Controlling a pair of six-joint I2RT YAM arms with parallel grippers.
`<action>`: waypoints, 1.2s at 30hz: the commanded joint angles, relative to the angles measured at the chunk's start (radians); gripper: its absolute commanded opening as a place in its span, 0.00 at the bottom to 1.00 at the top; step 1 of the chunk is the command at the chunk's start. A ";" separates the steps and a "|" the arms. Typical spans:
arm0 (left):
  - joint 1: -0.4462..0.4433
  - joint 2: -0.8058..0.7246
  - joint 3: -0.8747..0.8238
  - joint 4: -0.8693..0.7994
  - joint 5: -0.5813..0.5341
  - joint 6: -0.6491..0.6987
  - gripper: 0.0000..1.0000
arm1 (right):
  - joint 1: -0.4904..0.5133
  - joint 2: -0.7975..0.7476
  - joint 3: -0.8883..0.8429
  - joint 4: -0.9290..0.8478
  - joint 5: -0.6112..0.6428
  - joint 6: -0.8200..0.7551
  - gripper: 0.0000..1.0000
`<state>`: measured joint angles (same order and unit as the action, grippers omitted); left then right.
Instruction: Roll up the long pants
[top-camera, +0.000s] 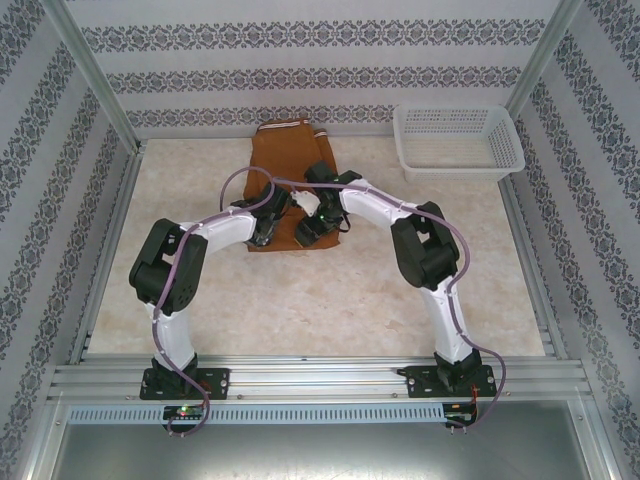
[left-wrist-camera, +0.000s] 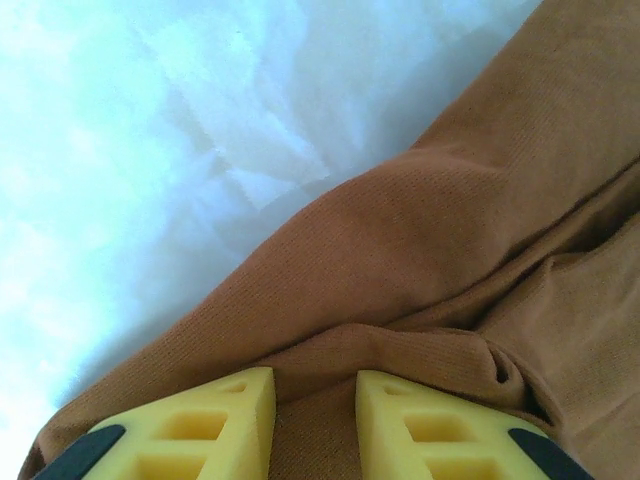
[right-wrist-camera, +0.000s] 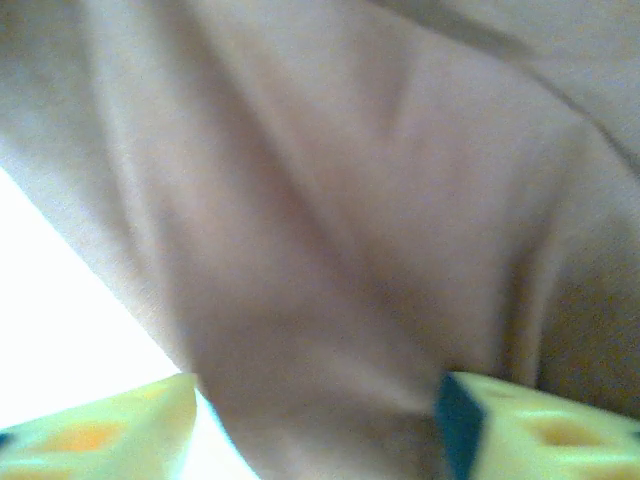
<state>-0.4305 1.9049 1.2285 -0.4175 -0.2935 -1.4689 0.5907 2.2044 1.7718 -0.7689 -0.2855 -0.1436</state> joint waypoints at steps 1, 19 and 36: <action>0.026 0.031 0.012 0.009 -0.025 0.025 0.29 | 0.041 -0.135 -0.057 -0.023 0.173 -0.038 0.81; 0.085 0.023 -0.010 0.074 0.103 0.068 0.29 | 0.222 -0.066 -0.292 0.427 0.828 -0.395 0.89; 0.123 -0.176 -0.073 0.030 0.150 0.084 1.00 | 0.129 0.031 0.005 0.128 0.514 -0.208 0.00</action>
<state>-0.3134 1.7988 1.1648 -0.3511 -0.1394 -1.3945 0.7372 2.2330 1.7016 -0.5251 0.3225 -0.4606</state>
